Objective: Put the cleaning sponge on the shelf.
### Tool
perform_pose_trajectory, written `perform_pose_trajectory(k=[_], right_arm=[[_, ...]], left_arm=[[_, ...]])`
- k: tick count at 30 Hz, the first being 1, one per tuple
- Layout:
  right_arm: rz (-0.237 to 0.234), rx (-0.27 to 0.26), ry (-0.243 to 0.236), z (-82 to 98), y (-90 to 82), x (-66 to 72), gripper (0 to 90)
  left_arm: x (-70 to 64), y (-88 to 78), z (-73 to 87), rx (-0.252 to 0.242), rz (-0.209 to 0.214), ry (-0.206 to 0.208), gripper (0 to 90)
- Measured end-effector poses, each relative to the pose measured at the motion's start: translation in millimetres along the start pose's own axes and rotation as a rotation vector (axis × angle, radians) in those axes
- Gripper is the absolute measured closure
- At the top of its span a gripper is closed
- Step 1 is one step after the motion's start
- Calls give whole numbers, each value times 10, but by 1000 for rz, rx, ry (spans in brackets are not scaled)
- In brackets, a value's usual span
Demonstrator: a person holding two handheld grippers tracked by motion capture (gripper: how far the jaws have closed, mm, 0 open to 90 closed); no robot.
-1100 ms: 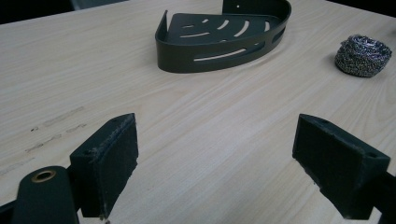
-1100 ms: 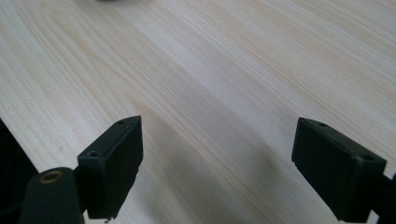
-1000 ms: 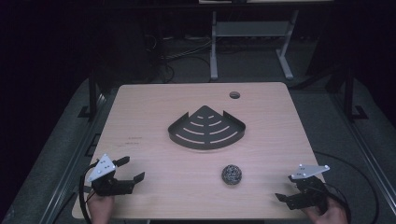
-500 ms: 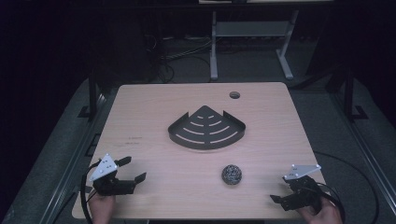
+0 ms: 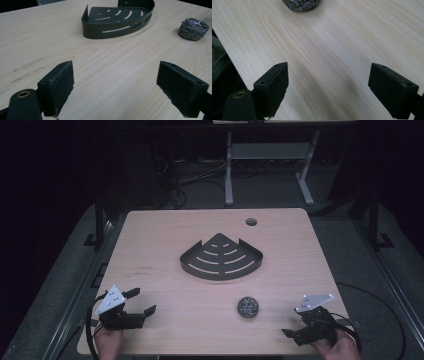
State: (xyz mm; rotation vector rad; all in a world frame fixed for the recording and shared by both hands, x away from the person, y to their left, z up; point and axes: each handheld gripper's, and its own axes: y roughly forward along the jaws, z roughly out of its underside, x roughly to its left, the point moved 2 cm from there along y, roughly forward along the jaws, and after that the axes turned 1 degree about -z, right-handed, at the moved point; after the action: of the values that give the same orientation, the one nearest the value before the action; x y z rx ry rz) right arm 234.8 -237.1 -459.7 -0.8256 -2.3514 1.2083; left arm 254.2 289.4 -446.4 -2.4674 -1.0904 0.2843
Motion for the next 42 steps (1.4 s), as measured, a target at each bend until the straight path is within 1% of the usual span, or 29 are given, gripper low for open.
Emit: perform_pose_trajectory(k=[3, 8, 10, 12, 17, 21, 25, 29, 34, 37, 39, 42], right_arm=[[-1, 6, -14, -50, 16, 19, 160], [-10, 6, -20, -104, 31, 40, 160], [-15, 8, -33, -133, 36, 52, 160], [-16, 8, -33, -141, 37, 58, 160], [-37, 6, -30, -190, 51, 80, 156], [-44, 11, -45, -249, 76, 103, 155], [-56, 20, -44, -289, 107, 117, 155], [-55, 23, -50, -314, 123, 126, 156], [-60, 22, -54, -338, 125, 137, 158], [-64, 11, -61, -385, 122, 146, 159], [-64, 12, -70, -413, 129, 153, 159], [-66, 13, -71, -442, 135, 164, 159]], left_arm=[[7, -7, 3, -1, 0, -4, 137], [14, -21, 3, -2, -4, -1, 137], [14, -24, 6, -3, -3, -4, 137], [14, -25, 6, -3, -3, -5, 137], [8, -25, 4, -1, -4, -1, 137], [8, -33, 5, -6, -4, -6, 137], [19, -47, 9, -8, -9, -7, 137], [24, -54, 10, -8, -10, -4, 137], [23, -56, 11, -11, -10, -10, 137], [25, -57, 12, -11, -10, -11, 137], [28, -61, 12, -13, -10, -12, 137], [31, -64, 11, -14, -10, -10, 137]])
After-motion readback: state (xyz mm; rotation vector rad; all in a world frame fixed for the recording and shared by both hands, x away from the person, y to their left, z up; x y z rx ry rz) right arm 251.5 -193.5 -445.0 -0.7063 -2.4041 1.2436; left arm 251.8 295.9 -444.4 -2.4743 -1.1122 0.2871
